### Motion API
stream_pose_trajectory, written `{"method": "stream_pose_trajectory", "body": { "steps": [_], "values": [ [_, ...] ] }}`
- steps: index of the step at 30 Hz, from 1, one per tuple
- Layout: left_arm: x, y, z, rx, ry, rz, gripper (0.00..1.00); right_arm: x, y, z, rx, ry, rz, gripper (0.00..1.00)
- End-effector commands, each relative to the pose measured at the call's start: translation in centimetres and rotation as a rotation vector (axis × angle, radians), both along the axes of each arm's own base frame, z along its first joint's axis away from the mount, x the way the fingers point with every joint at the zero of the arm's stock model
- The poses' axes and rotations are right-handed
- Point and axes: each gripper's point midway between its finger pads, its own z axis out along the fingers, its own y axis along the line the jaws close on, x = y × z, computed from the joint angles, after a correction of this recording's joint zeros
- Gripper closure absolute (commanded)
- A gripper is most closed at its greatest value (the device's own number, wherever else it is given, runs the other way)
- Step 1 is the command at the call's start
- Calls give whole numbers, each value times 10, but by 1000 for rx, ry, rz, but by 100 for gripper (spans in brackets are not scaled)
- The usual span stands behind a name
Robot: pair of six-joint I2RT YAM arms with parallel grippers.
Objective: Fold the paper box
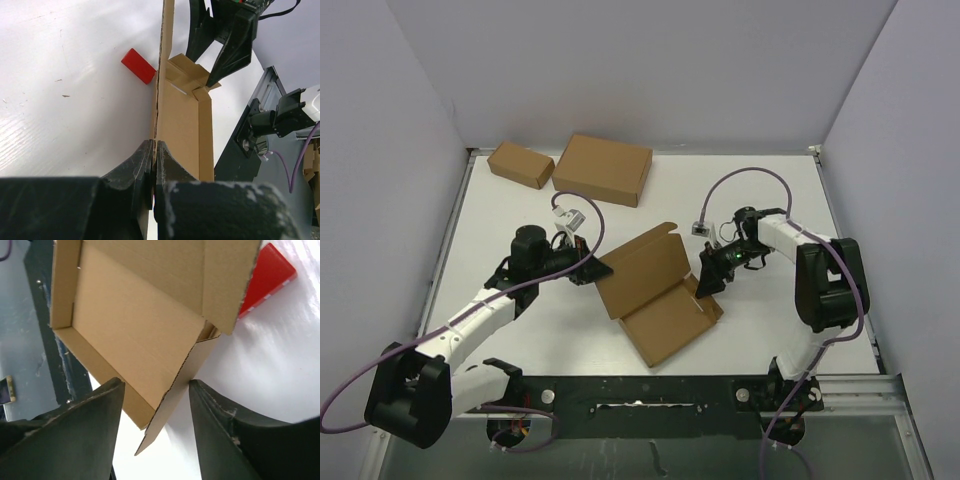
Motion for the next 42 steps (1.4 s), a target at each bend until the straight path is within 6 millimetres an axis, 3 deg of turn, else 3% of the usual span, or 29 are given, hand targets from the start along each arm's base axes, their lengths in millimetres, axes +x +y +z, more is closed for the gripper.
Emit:
{"method": "stream_pose_trajectory", "body": {
  "steps": [1,8,18,30,38,42],
  "values": [
    [11,-5,22,-24,-82,-11,100,1,14,32,171,9,8,42],
    [10,-5,21,-23,-80,-12,100,6,13,37,253,83,-36,38],
    [10,-5,21,-21,-78,-12,100,10,16,32,282,157,-47,52],
    [10,-5,20,-18,-76,-9,100,13,21,24,317,271,-65,82],
    [11,-5,20,-17,-76,-9,100,11,19,11,242,256,-57,99],
    [11,-5,20,-17,-75,-10,100,5,16,5,163,184,-26,91]
  ]
}}
